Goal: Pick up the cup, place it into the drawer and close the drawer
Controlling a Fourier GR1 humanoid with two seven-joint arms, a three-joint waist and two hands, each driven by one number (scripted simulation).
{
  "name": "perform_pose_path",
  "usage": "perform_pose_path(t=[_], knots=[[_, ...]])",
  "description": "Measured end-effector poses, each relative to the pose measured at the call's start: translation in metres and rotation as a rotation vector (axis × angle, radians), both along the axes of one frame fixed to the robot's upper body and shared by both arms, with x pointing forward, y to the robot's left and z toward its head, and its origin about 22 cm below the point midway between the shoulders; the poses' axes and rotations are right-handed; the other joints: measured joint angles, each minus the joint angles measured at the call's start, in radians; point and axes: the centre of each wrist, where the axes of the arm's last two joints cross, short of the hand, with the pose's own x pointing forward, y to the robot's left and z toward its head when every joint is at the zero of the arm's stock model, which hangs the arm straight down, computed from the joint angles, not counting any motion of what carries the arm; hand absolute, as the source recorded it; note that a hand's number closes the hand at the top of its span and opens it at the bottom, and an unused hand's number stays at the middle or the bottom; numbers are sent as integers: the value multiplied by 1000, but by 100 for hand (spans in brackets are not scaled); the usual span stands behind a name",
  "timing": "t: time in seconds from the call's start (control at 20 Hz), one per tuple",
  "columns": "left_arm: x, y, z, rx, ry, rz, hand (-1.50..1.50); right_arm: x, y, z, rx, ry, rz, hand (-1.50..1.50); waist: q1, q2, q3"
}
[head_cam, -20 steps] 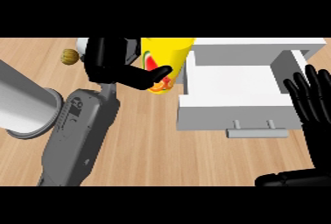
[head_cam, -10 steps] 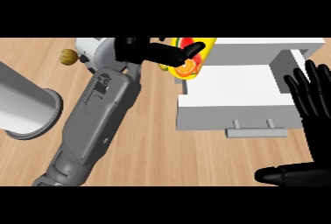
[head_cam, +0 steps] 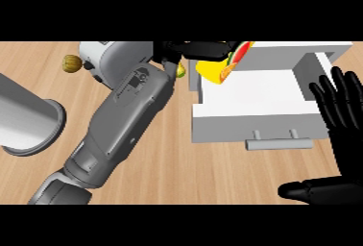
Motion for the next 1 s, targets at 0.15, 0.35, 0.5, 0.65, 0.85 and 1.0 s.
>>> perform_pose_path(t=[0.15, 0.35, 0.5, 0.65, 0.85, 1.0], knots=[[4, -6, -8, 15, 16, 12, 150, 2, 2, 1, -2, -3, 9, -150, -8, 2, 0], [10, -13, -11, 41, 51, 14, 150, 5, 4, 5, -8, -8, 14, -150, -17, 5, 0], [10, -19, -14, 75, 66, 17, 150, 10, 3, 8, -4, -11, 20, -150, -26, 6, 0], [11, -22, -18, 118, 67, 27, 150, 9, 5, 6, -2, -13, 39, -150, -38, 9, 1], [10, -24, -29, 163, 72, 25, 150, 16, 5, 4, 4, -12, 48, -150, -51, 13, 1], [9, -28, -30, 216, 79, 35, 150, 16, 8, 5, 3, -16, 57, -150, -60, 14, 1]])
